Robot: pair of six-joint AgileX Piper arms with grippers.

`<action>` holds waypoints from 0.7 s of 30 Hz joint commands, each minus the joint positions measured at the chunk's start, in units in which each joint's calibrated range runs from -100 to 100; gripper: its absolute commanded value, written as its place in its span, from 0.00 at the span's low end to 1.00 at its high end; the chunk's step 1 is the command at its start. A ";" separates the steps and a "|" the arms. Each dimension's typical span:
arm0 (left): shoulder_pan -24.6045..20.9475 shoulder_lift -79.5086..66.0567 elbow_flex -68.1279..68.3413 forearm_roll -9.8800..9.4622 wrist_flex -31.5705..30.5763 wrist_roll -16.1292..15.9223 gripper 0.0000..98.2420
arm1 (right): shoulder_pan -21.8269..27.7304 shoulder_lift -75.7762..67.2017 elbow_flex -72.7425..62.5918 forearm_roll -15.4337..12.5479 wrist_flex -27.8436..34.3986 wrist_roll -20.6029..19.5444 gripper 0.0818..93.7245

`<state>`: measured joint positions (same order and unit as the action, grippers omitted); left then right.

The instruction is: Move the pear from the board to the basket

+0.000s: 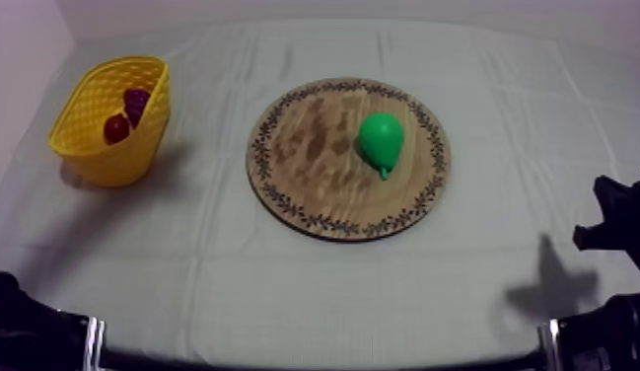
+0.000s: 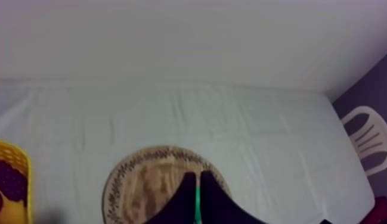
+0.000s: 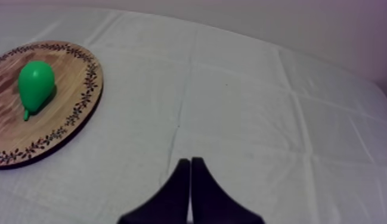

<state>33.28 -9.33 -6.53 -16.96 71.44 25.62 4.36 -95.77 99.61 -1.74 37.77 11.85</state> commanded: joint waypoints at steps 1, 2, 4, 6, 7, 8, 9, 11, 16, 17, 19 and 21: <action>1.29 3.40 -2.29 -0.05 1.08 0.77 0.00 | 0.00 0.01 0.05 0.01 -0.03 -0.01 0.00; 1.75 4.77 -3.46 -0.06 1.65 1.17 0.00 | 0.00 0.01 0.05 0.01 -0.03 -0.01 0.00; 2.68 7.56 -5.73 -0.09 2.53 1.98 0.00 | 0.00 0.01 0.05 0.01 -0.03 -0.01 0.00; 3.69 10.41 -7.62 -0.26 3.19 2.82 0.00 | 0.00 0.01 0.05 0.01 -0.03 -0.01 0.00; 4.21 11.88 -8.47 -0.44 3.54 3.25 0.00 | 0.00 0.01 0.05 0.01 -0.03 -0.01 0.00; 4.70 13.35 -9.26 -0.63 3.89 3.65 0.00 | 0.00 0.01 0.05 0.01 -0.03 -0.01 0.00; 5.15 14.85 -9.98 -0.84 4.17 4.06 0.00 | 0.00 0.01 0.05 0.01 -0.03 -0.01 0.00; 5.96 17.85 -11.02 -1.39 4.52 4.92 0.00 | 0.00 0.01 0.05 0.01 -0.03 -0.01 0.00; 7.18 24.71 -13.19 -2.61 4.79 6.69 0.00 | 0.00 0.01 0.05 0.01 -0.03 -0.01 0.00; 7.32 25.95 -13.67 -2.72 4.81 6.95 0.00 | 0.00 0.01 0.05 0.01 -0.03 -0.01 0.00; 7.57 28.33 -14.49 -2.86 4.81 7.46 0.00 | 0.00 0.01 0.05 0.01 -0.03 -0.01 0.00; 7.84 30.57 -15.01 -3.16 4.62 8.01 0.00 | 0.00 0.01 0.05 0.01 -0.03 -0.01 0.00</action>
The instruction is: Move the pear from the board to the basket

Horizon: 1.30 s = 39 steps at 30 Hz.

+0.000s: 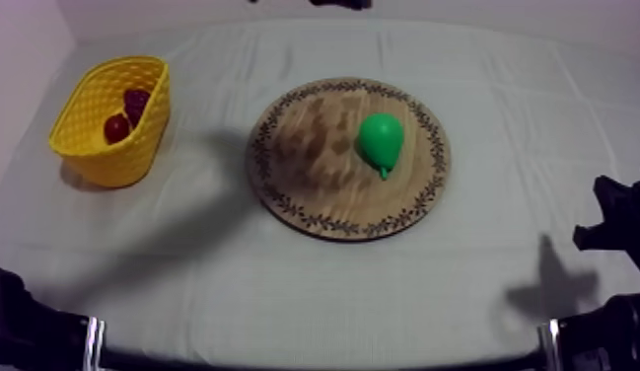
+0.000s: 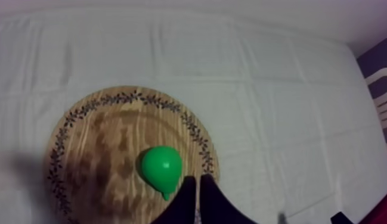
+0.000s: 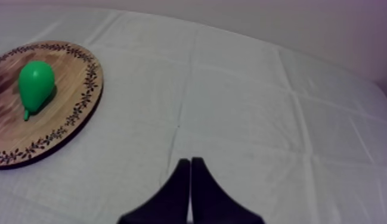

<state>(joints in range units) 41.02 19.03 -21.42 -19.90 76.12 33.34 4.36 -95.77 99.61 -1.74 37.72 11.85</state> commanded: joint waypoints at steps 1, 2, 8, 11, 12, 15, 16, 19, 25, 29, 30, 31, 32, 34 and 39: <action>0.26 3.33 -0.12 -0.46 -0.31 0.60 0.00 | 0.00 0.01 0.05 0.01 0.02 -0.01 0.00; 0.40 4.39 0.05 -0.72 -0.75 0.90 0.00 | 0.00 0.01 0.05 0.01 0.02 -0.01 0.00; 0.53 9.37 1.56 -1.72 -4.53 2.20 0.00 | 0.00 0.01 0.05 0.01 0.02 -0.01 0.00; 0.46 10.78 1.47 -1.70 -5.53 2.34 0.00 | 0.00 0.01 0.05 0.01 0.02 -0.01 0.00; 0.45 11.13 1.39 -1.69 -5.77 2.34 0.00 | 0.00 0.01 0.05 0.01 0.02 -0.01 0.00; 0.47 11.82 1.04 -1.62 -6.12 2.34 0.00 | 0.00 0.01 0.05 0.01 0.02 -0.01 0.00; 0.48 11.99 0.93 -1.61 -6.20 2.31 0.00 | 0.00 0.01 0.05 0.01 0.02 -0.01 0.00; 0.45 12.29 0.78 -1.58 -6.13 3.10 0.17 | 0.00 0.01 0.05 0.01 0.02 -0.01 0.00; -0.22 12.44 1.82 1.34 -5.76 2.07 0.70 | 0.00 0.01 0.05 0.01 0.02 -0.01 0.00; -0.92 12.40 2.11 3.48 -5.63 -0.20 0.89 | 0.00 0.01 0.05 0.01 0.02 -0.01 0.00; -1.02 12.42 2.15 3.88 -5.62 -0.76 0.92 | 0.00 0.01 0.05 0.01 0.02 -0.01 0.00; -1.09 12.48 2.17 4.17 -5.58 -1.19 0.93 | 0.00 0.01 0.05 0.01 0.02 -0.01 0.00; -1.13 12.58 2.12 4.37 -5.56 -1.49 0.95 | 0.00 0.01 0.05 0.01 0.02 -0.01 0.00; -1.27 12.88 1.97 4.66 -5.46 -1.94 0.96 | 0.00 0.01 0.05 0.01 0.02 -0.01 0.00; -1.54 14.38 1.18 5.12 -5.31 -2.70 0.97 | 0.00 0.01 0.05 0.01 0.02 -0.01 0.00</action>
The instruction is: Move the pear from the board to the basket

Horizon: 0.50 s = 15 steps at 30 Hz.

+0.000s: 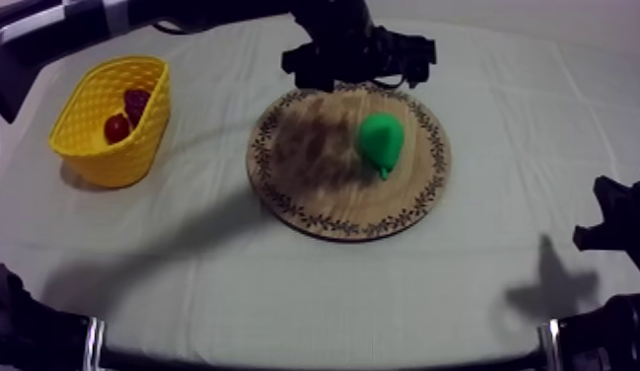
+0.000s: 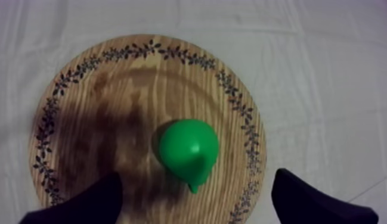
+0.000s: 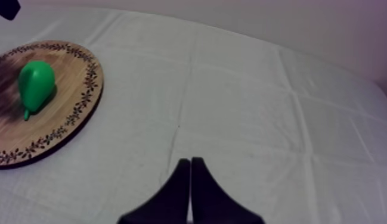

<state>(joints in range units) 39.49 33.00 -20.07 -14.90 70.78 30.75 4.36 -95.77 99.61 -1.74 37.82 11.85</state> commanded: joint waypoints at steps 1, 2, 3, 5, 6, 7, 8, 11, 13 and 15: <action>-0.05 0.93 -0.46 0.15 -0.01 -0.20 0.98 | 0.00 0.01 0.05 0.01 -0.08 -0.01 0.00; -0.08 1.52 -0.77 0.17 -0.08 -0.29 0.98 | 0.00 0.01 0.05 0.01 -0.08 -0.01 0.00; -0.10 2.16 -1.15 0.19 -0.20 -0.33 0.98 | 0.00 0.01 0.05 0.01 -0.08 -0.01 0.00; -0.13 3.63 -1.87 0.13 -0.55 -0.30 0.98 | 0.00 0.01 0.05 0.01 -0.08 -0.01 0.00; -0.13 4.39 -2.22 0.07 -0.83 -0.19 0.98 | 0.00 0.01 0.05 0.01 -0.08 -0.01 0.00; -0.14 5.16 -2.60 0.03 -1.09 -0.03 0.98 | 0.00 0.01 0.05 0.01 -0.08 -0.01 0.00; -0.14 5.90 -3.06 -0.01 -1.30 0.21 0.98 | 0.00 0.01 0.05 0.01 -0.08 -0.01 0.00; -0.15 8.08 -4.38 -0.08 -1.62 0.98 0.98 | 0.00 0.01 0.05 0.01 -0.08 -0.01 0.00; -0.03 9.58 -5.02 -0.28 -1.70 1.48 0.98 | 0.00 0.01 0.05 0.01 -0.08 -0.01 0.00; 0.12 11.10 -5.68 -0.67 -1.79 2.17 0.98 | 0.00 0.01 0.05 0.01 -0.08 -0.01 0.00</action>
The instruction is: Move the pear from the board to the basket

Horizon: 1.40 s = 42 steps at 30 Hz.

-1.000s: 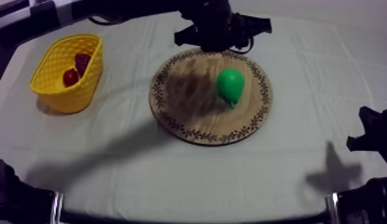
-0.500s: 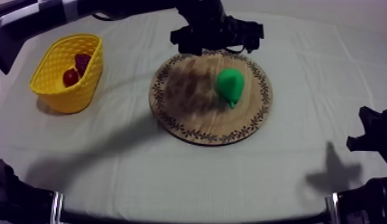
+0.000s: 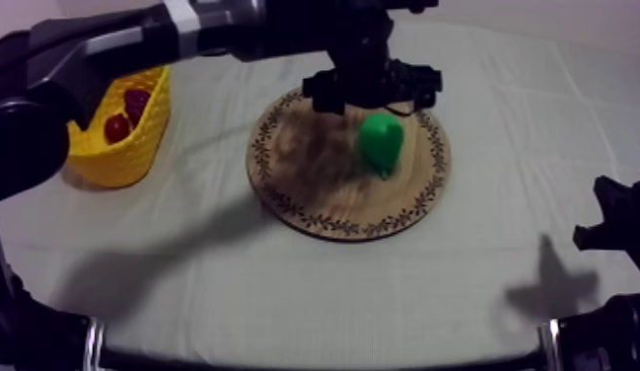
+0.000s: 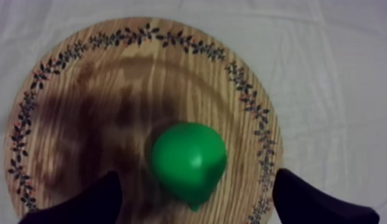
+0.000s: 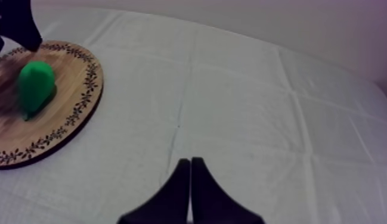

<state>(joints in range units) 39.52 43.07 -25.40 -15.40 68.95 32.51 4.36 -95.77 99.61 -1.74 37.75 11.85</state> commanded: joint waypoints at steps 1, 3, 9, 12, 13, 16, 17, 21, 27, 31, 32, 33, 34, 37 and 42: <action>0.13 1.80 -0.76 -0.45 0.03 0.83 0.98 | 0.00 0.01 0.05 0.01 -0.01 -0.01 0.00; 0.17 3.32 -1.70 -0.88 0.00 1.51 0.98 | 0.00 0.01 0.05 0.01 -0.01 -0.01 0.00; 0.06 7.60 -4.81 -2.08 0.16 2.97 0.96 | 0.00 0.01 0.05 0.01 -0.01 -0.01 0.00; 0.04 9.66 -6.53 -2.46 0.19 3.34 0.96 | 0.00 0.01 0.05 0.01 -0.01 -0.01 0.00; 0.04 10.32 -7.13 -2.55 0.22 3.42 0.96 | 0.00 0.01 0.05 0.01 -0.01 -0.01 0.00; 0.06 12.32 -8.69 -2.69 0.27 3.63 0.95 | 0.00 0.01 0.05 0.01 -0.01 -0.01 0.00; 0.10 12.98 -9.15 -2.72 0.33 3.69 0.95 | 0.00 0.01 0.05 0.01 -0.01 -0.01 0.00; 0.20 15.54 -11.07 -2.86 0.65 4.05 0.95 | 0.00 0.01 0.05 0.01 -0.01 -0.01 0.00; -0.05 18.58 -14.04 -3.02 0.79 4.28 0.94 | 0.00 0.01 0.05 0.01 -0.01 -0.01 0.00; -0.39 19.91 -15.83 -3.20 0.93 4.32 0.90 | 0.00 0.01 0.05 0.01 -0.01 -0.01 0.00; -0.50 20.16 -16.15 -3.21 0.98 4.34 0.89 | 0.00 0.01 0.05 0.01 -0.01 -0.01 0.00; -0.58 20.39 -16.44 -3.20 1.07 4.31 0.88 | 0.00 0.01 0.05 0.01 -0.01 -0.01 0.00; -0.63 20.57 -16.65 -3.27 1.15 4.26 0.87 | 0.00 0.01 0.05 0.01 -0.01 -0.01 0.00; -0.66 20.85 -16.68 -3.68 1.35 4.15 0.78 | 0.00 0.01 0.05 0.01 -0.01 -0.03 0.00; -0.26 21.04 -16.67 -4.48 2.33 3.64 0.65 | 0.00 0.01 0.05 0.01 -0.01 -0.05 0.00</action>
<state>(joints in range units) 39.18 64.10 -42.17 -19.94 71.38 36.18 4.36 -95.77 99.61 -1.74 37.73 11.85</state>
